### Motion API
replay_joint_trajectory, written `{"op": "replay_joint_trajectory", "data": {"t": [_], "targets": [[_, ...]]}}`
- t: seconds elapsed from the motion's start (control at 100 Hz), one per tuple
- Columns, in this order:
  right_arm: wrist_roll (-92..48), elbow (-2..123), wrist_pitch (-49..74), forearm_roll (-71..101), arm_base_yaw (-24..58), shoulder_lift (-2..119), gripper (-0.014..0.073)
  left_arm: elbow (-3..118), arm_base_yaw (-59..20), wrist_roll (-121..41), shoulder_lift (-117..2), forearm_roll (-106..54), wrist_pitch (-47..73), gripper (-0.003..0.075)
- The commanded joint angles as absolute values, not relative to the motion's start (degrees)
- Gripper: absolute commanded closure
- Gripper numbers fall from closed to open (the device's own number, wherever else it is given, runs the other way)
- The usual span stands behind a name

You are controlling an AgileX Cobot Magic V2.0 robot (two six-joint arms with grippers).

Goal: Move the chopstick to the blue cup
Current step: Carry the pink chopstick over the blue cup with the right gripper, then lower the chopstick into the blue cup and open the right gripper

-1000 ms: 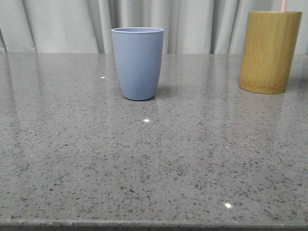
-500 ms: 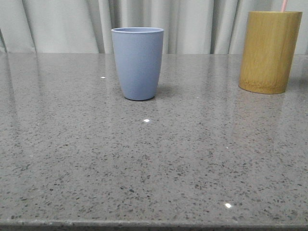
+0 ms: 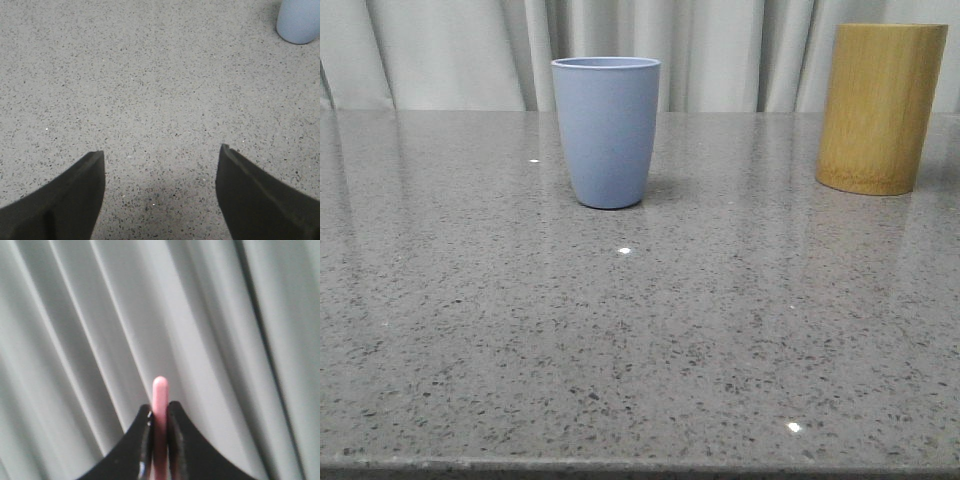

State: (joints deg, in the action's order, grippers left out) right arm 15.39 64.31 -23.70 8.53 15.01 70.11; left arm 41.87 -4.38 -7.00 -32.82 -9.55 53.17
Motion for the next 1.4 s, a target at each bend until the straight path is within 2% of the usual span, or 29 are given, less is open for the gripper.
{"op": "replay_joint_trajectory", "data": {"t": [0.0, 0.24, 0.62, 1.29, 1.39], "targets": [[15.91, 66.26, -31.51, 7.25, 18.08, 69.76, 0.0660, 43.47, -4.26, -6.70, -32.92, -10.51, 49.30, 0.0257], [15.91, 66.26, -40.88, 4.57, 25.62, 75.59, 0.0660, 43.47, -4.26, -6.70, -32.92, -10.60, 49.30, 0.0257], [15.91, 66.39, -47.57, 4.43, 31.15, 84.37, 0.0660, 43.47, -4.26, -6.70, -32.92, -10.70, 49.30, 0.0257], [15.91, 66.32, -40.17, -0.30, 32.05, 90.23, 0.0660, 43.47, -4.26, -6.70, -32.92, -10.86, 49.30, 0.0257], [15.91, 66.32, -40.17, -0.36, 32.05, 90.23, 0.0636, 43.47, -4.26, -6.70, -32.92, -10.86, 49.30, 0.0257]]}}
